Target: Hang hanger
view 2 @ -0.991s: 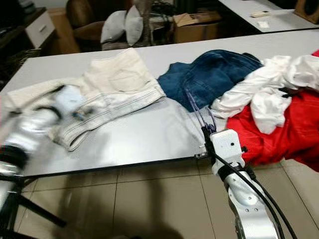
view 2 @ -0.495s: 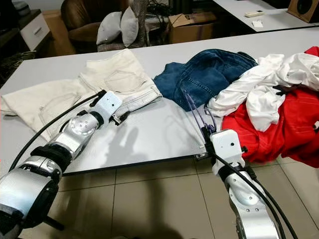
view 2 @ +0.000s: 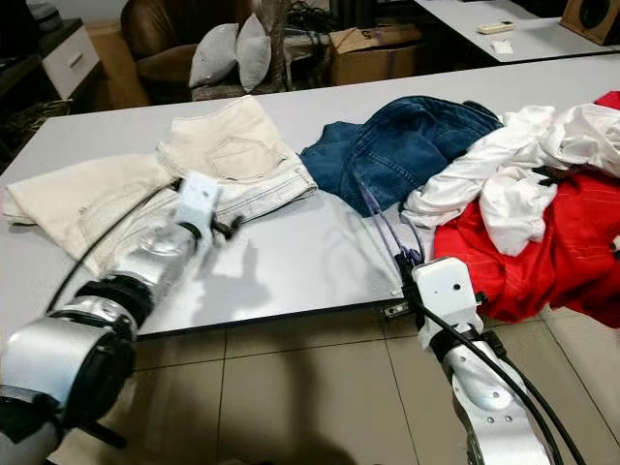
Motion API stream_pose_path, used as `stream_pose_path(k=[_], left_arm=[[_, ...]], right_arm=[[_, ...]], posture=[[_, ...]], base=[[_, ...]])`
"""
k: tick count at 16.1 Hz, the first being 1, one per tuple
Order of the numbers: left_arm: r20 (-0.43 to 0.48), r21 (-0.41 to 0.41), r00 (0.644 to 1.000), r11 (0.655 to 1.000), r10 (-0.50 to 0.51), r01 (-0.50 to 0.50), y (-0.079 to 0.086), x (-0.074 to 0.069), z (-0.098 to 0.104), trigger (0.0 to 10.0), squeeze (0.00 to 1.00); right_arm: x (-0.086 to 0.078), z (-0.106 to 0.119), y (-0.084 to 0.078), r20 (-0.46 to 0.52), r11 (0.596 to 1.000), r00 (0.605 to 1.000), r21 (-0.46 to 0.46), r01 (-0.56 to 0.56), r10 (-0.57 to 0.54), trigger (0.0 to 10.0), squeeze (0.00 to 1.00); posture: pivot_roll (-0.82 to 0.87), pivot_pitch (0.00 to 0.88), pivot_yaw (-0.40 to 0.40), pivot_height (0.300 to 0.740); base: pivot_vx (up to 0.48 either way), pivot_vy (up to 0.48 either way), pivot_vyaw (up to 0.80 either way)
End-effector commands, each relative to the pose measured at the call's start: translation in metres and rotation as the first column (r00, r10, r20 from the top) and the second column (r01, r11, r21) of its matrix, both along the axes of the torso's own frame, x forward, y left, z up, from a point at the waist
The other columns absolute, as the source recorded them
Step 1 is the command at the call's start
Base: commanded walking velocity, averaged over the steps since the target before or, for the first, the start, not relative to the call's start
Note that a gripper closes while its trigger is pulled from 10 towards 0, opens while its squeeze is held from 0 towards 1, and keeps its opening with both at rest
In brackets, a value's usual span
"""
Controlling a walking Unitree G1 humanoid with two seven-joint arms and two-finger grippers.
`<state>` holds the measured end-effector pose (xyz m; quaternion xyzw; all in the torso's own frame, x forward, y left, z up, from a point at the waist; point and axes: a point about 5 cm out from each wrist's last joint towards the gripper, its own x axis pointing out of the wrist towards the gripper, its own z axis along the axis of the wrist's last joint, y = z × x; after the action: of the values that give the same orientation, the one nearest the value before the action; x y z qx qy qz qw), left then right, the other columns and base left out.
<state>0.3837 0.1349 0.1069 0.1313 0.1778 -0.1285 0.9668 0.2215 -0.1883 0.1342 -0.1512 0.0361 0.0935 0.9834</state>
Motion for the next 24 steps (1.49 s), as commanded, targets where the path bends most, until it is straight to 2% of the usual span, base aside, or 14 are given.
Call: stream_pose_path(k=[1, 5, 7, 9, 10, 11, 12, 13, 15, 17, 18, 19, 22, 24], left_arm=[[-0.035, -0.021, 0.999, 1.0, 0.006, -0.007, 0.002, 0.0, -0.001, 10.0, 0.0], [-0.289, -0.04, 0.957, 0.999, 0.01, -0.023, 0.014, -0.022, -0.039, 10.0, 0.0], [-0.326, -0.089, 0.944, 0.996, -0.042, 0.013, 0.017, -0.028, -0.045, 10.0, 0.0], [-0.286, -0.191, 0.949, 0.978, -0.133, 0.08, 0.011, -0.025, -0.038, 10.0, 0.0], [-0.158, -0.299, 0.959, 0.937, -0.235, 0.18, 0.003, -0.018, -0.02, 10.0, 0.0], [-0.033, -0.351, 0.975, 0.916, -0.218, 0.193, 0.002, -0.009, -0.002, 10.0, 0.0], [0.096, -0.375, 0.984, 0.911, -0.148, 0.173, 0.004, 0.001, 0.019, 10.0, 0.16], [0.185, -0.362, 0.981, 0.924, -0.055, 0.12, 0.01, 0.01, 0.039, 10.0, 1.0], [0.254, -0.241, 0.964, 0.97, 0.084, -0.021, 0.023, 0.02, 0.06, 10.0, 1.0], [0.254, -0.121, 0.941, 0.972, 0.224, -0.199, 0.039, 0.024, 0.066, 10.0, 1.0], [0.208, -0.084, 0.942, 0.965, 0.262, -0.25, 0.042, 0.022, 0.058, 10.0, 0.76], [0.154, -0.127, 0.944, 0.953, 0.292, -0.274, 0.042, 0.02, 0.048, 10.0, 0.13], [0.085, -0.074, 0.964, 0.967, 0.251, -0.245, 0.036, 0.012, 0.026, 10.0, 0.0], [-0.032, -0.01, 0.998, 0.998, 0.056, -0.056, 0.019, 0.001, 0.002, 10.0, 0.0]], right_arm=[[-0.001, 0.004, -0.001, 0.001, 1.0, 1.0, -0.005, -0.004, 0.004, 10.0, 0.0], [-0.006, 0.004, -0.001, -0.01, 1.0, 1.0, 0.011, -0.014, 0.015, 10.0, 0.0], [-0.003, 0.006, -0.002, -0.009, 1.0, 1.0, 0.02, -0.014, 0.014, 10.0, 0.0], [-0.001, 0.007, -0.002, -0.004, 0.999, 1.0, 0.029, -0.014, 0.014, 10.0, 0.0], [-0.002, 0.009, 0.001, 0.012, 0.999, 1.0, 0.048, -0.016, 0.015, 10.0, 0.0], [-0.004, 0.01, 0.002, 0.024, 0.998, 1.0, 0.064, -0.015, 0.014, 10.0, 0.0], [-0.006, 0.012, 0.004, 0.038, 0.997, 0.999, 0.079, -0.02, 0.017, 10.0, 0.0], [-0.007, 0.015, 0.007, 0.049, 0.995, 0.998, 0.097, -0.031, 0.027, 10.0, 0.0], [-0.009, 0.02, 0.01, 0.06, 0.992, 0.997, 0.11, -0.055, 0.048, 10.0, 0.0], [-0.013, 0.024, 0.013, 0.049, 0.99, 0.996, 0.122, -0.076, 0.071, 10.0, 0.0], [-0.02, 0.026, 0.013, 0.018, 0.989, 0.996, 0.117, -0.085, 0.084, 10.0, 0.0], [-0.026, 0.026, 0.013, -0.003, 0.99, 0.997, 0.116, -0.08, 0.081, 10.0, 0.0], [-0.04, 0.03, 0.012, -0.029, 0.991, 0.997, 0.116, -0.062, 0.066, 10.0, 0.0], [-0.042, 0.03, 0.012, -0.048, 0.992, 0.997, 0.115, -0.052, 0.058, 10.0, 0.0]], posture=[[-0.29, 0.0, 0.158, 0.74], [-0.3, 0.0, 0.17, 0.74], [-0.28, 0.0, 0.161, 0.74], [-0.27, 0.0, 0.16, 0.74], [-0.26, 0.0, 0.155, 0.74], [-0.24, 0.0, 0.141, 0.74], [-0.23, 0.0, 0.126, 0.74], [-0.21, 0.0, 0.106, 0.74], [-0.19, 0.0, 0.076, 0.74], [-0.19, 0.0, 0.045, 0.74], [-0.2, 0.018, 0.031, 0.74], [-0.22, 0.053, 0.029, 0.74], [-0.27, 0.1, 0.04, 0.74], [-0.27, 0.092, 0.051, 0.74]], base=[[0.0, 0.0, 0.0], [0.0, 0.0, 0.0], [0.0, 0.0, 0.0], [0.0, 0.0, 0.0], [0.0, 0.0, 0.0], [0.0, 0.0, 0.0], [0.0, 0.0, 0.0], [0.0, 0.0, 0.0], [0.0, 0.0, 0.0], [0.0, 0.0, 0.0], [0.0, 0.0, 0.0], [0.0, 0.0, 0.0], [0.0, 0.0, 0.0], [0.0, 0.0, 0.0]])
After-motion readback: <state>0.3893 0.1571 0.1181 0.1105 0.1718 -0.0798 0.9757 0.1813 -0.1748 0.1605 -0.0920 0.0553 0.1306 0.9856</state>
